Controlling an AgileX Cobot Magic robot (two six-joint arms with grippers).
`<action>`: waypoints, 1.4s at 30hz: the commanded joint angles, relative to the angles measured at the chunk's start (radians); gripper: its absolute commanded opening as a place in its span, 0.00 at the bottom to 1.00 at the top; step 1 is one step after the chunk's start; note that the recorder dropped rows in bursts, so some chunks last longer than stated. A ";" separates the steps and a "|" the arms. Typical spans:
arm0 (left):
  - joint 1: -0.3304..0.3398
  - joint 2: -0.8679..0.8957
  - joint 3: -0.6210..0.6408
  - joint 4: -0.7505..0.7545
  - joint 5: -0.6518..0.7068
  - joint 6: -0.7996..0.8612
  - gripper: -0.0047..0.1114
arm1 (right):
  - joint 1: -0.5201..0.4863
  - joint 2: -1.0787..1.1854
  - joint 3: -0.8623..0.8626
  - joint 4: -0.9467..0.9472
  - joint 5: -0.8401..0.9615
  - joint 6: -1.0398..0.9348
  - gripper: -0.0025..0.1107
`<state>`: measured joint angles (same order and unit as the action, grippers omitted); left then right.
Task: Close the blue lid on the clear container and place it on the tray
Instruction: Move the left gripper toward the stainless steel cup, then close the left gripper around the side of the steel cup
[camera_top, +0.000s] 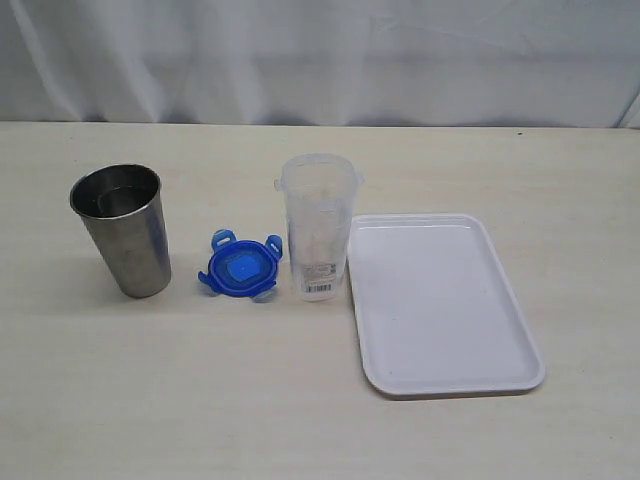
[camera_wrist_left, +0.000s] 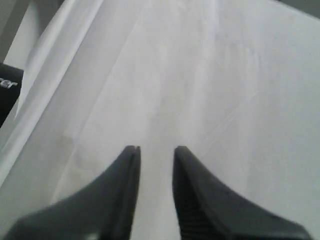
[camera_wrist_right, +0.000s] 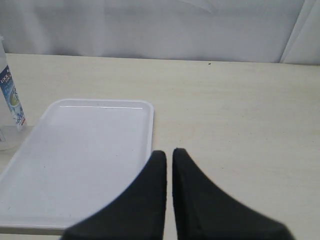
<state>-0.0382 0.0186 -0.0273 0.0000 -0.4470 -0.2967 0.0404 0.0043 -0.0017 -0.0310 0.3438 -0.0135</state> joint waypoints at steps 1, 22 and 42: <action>-0.009 0.090 -0.088 0.047 -0.075 -0.044 0.55 | -0.004 -0.004 0.002 0.001 0.000 0.001 0.06; -0.009 1.191 -0.196 0.541 -0.353 -0.137 0.78 | -0.004 -0.004 0.002 0.001 0.000 0.001 0.06; -0.009 1.626 -0.196 0.484 -0.663 0.056 0.78 | -0.004 -0.004 0.002 0.001 0.000 0.001 0.06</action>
<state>-0.0382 1.6057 -0.2191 0.4941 -1.0201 -0.2711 0.0404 0.0043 -0.0017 -0.0310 0.3438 -0.0135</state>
